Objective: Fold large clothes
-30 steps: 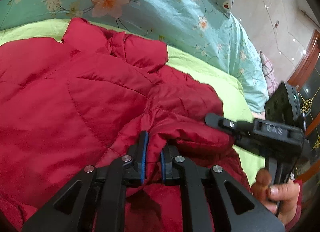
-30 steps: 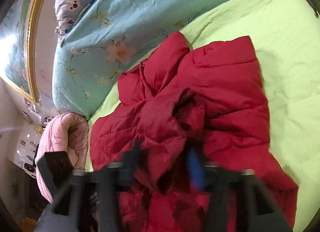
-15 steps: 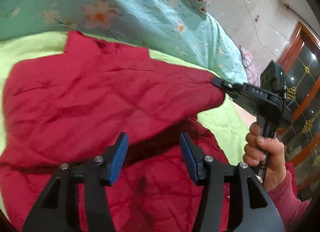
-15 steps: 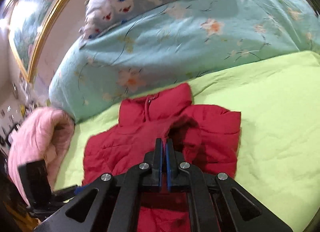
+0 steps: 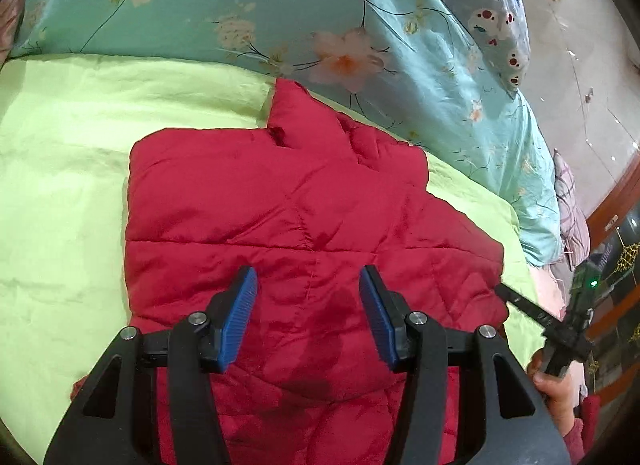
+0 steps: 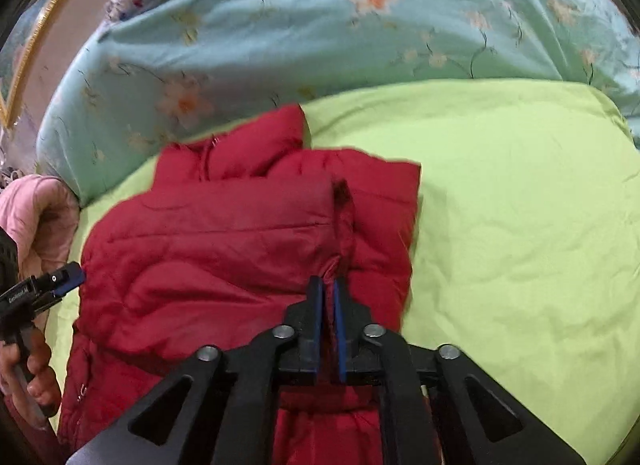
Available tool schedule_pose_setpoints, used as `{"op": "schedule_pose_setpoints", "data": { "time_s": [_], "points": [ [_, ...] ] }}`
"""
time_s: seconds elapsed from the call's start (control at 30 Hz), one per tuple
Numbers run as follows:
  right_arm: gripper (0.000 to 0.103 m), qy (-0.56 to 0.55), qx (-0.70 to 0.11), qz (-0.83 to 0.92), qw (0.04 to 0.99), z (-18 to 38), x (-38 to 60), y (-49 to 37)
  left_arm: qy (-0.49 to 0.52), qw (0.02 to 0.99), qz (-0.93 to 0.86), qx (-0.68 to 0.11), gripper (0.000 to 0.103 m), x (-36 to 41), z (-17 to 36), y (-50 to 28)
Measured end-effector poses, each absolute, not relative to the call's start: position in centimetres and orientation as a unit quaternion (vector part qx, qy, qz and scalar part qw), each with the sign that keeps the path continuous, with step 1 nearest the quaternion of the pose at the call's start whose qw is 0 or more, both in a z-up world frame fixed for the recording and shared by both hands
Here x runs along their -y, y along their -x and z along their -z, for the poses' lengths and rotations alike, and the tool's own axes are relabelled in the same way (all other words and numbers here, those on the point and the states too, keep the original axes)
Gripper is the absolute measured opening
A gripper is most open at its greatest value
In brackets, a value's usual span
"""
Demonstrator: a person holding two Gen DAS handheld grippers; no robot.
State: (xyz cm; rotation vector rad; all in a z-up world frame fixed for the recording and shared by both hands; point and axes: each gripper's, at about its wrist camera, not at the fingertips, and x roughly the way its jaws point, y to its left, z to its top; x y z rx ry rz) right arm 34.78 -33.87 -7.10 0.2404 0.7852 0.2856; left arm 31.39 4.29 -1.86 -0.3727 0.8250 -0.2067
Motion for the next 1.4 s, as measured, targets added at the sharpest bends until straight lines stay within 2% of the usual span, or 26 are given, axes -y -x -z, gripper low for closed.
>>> {"op": "schedule_pose_setpoints", "data": {
  "time_s": [0.1, 0.23, 0.37, 0.53, 0.7, 1.17, 1.4],
  "points": [
    [0.027, -0.126, -0.358, -0.129, 0.916, 4.9, 34.5, -33.6, 0.168, 0.901, 0.108, -0.386, 0.052, -4.3, 1.1, -31.4],
    [0.029, -0.114, -0.309, -0.167, 0.929, 0.9, 32.5, -32.0, 0.151, 0.900, 0.119, -0.390, 0.052, -3.5, 1.0, -32.4],
    [0.040, -0.060, -0.325, -0.218, 0.918, 1.0, 26.7, -33.6, 0.136, 0.890, 0.123, -0.419, 0.052, -2.1, 2.5, -33.9],
    [0.038, -0.023, -0.392, -0.146, 0.908, 6.5, 25.9, -37.5, 0.112, 0.883, 0.104, -0.444, 0.051, -1.6, 4.6, -34.7],
    [0.038, -0.062, -0.421, -0.153, 0.892, 9.8, 27.5, -38.1, 0.117, 0.876, 0.088, -0.459, 0.048, -1.9, 6.5, -35.3],
    [0.038, -0.042, -0.422, -0.152, 0.893, 11.0, 26.6, -38.7, 0.084, 0.887, 0.072, -0.449, 0.048, -1.5, 7.5, -35.0],
    [0.038, -0.054, -0.413, -0.165, 0.894, 10.3, 27.4, -38.2, 0.030, 0.884, 0.064, -0.463, 0.048, -0.4, 6.3, -34.9]
  ]
}}
